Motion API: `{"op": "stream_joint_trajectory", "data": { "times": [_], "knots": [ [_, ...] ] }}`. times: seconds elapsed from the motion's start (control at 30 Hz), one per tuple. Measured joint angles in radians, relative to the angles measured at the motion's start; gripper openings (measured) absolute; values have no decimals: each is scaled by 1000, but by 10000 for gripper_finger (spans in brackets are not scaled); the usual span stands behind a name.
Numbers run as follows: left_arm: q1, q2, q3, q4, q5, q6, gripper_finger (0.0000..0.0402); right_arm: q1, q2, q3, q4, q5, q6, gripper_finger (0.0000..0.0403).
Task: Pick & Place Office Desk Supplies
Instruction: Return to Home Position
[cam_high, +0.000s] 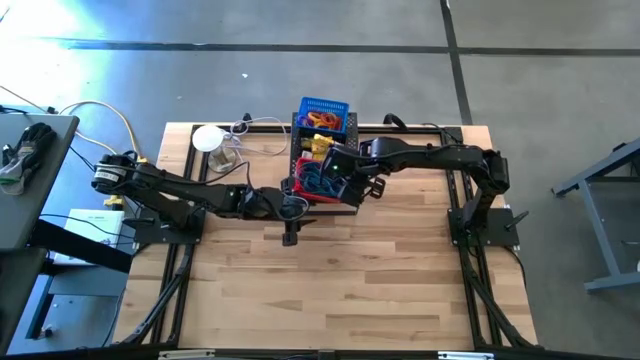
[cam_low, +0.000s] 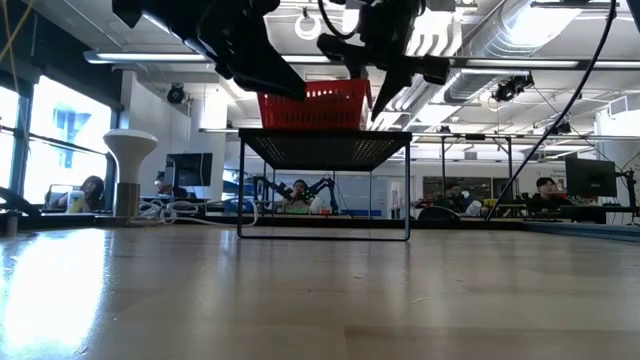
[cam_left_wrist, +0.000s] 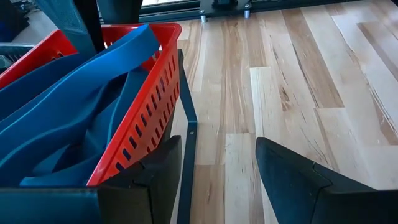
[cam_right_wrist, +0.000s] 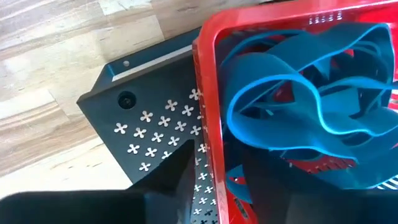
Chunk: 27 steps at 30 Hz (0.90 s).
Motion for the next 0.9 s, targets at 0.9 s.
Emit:
{"op": "stream_joint_trajectory", "data": {
  "times": [0.9],
  "knots": [
    [0, 0, 0, -37, -36, -27, 198, 111, -5, 0, -65, 620, 333, 128]
  ]
}}
